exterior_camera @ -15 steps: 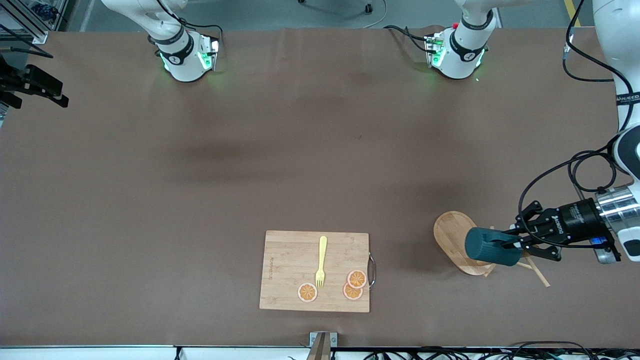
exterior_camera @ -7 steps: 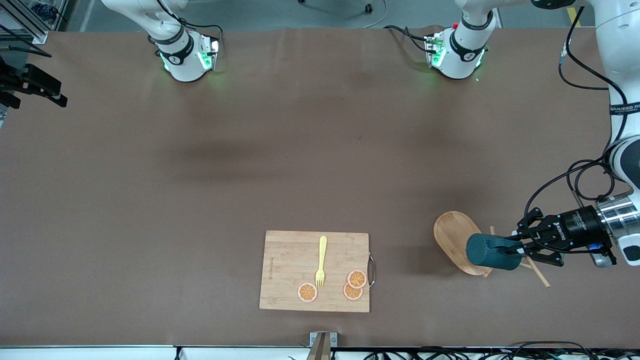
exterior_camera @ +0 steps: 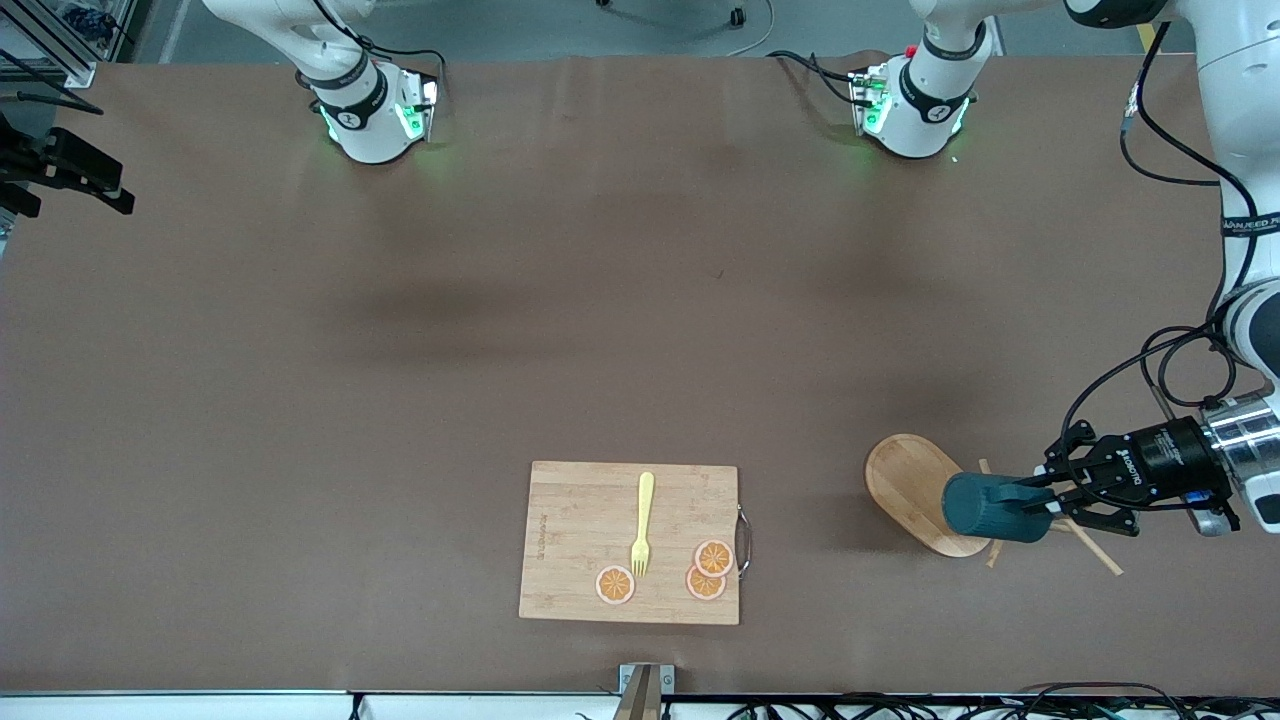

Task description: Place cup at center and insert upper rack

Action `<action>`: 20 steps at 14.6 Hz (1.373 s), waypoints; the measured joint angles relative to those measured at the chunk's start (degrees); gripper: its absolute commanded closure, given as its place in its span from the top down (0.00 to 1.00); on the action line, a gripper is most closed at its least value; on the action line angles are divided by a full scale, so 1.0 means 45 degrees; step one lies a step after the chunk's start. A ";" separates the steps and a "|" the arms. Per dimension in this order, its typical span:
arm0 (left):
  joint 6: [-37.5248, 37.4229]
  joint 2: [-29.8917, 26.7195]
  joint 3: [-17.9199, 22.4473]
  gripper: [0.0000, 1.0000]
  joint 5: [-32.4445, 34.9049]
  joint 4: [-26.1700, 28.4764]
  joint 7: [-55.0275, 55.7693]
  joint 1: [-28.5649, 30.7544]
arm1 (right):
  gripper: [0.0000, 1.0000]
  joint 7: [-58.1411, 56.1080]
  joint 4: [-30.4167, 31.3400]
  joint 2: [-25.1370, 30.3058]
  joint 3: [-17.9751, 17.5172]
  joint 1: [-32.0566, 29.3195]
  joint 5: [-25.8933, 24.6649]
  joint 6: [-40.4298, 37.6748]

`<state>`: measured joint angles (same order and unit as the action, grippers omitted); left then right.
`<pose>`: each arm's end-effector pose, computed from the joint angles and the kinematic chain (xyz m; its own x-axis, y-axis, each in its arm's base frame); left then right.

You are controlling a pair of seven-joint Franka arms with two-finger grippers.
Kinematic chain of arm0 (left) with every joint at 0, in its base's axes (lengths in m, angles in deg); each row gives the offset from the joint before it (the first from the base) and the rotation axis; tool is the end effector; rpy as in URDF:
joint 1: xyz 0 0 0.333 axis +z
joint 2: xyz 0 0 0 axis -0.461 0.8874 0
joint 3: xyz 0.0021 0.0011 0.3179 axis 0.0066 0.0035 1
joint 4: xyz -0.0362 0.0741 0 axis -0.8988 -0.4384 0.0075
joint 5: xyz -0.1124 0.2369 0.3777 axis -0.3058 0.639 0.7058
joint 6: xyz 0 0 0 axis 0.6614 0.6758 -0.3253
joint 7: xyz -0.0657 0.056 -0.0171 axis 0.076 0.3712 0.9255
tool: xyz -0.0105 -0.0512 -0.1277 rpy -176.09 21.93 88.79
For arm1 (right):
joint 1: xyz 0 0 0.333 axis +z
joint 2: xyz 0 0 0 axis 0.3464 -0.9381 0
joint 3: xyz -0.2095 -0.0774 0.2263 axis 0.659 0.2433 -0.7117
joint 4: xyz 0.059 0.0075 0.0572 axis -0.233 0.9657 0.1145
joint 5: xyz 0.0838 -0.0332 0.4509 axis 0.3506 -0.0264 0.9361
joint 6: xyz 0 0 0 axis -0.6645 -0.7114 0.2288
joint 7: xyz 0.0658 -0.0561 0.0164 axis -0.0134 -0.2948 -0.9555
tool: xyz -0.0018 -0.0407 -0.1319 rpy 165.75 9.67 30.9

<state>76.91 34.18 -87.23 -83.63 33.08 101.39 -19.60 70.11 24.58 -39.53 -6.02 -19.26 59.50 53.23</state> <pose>0.7936 0.0342 0.3459 0.2331 0.6325 -0.7387 0.9544 -0.0031 0.2985 0.5735 -0.0253 0.6492 0.9982 0.0249 -0.0537 0.0246 -0.9997 -0.0069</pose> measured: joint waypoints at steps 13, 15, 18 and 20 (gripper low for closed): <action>-0.0812 -0.2422 -0.1308 1.00 0.4771 -0.0416 -0.0059 -0.0199 | 1.00 -0.0006 0.0000 0.0000 0.0009 0.0000 0.0000 0.0002; -0.1778 -0.3414 -0.1737 1.00 0.6862 -0.0419 -0.0830 -0.0214 | 1.00 -0.0007 0.0000 0.0000 0.0011 -0.0001 0.0000 0.0002; -0.3132 -0.4604 -0.2221 1.00 0.9739 -0.0359 -0.3981 -0.0216 | 1.00 -0.0008 0.0000 0.0000 0.0014 0.0000 0.0000 0.0003; -0.3701 -0.5124 -0.2286 1.00 1.0833 -0.0314 -0.6253 -0.0251 | 1.00 -0.0008 0.0000 0.0000 0.0014 0.0000 0.0000 0.0003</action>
<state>60.26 11.13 -97.52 -34.88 31.66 73.25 -20.74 70.07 24.58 -39.53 -5.96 -19.26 59.50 53.24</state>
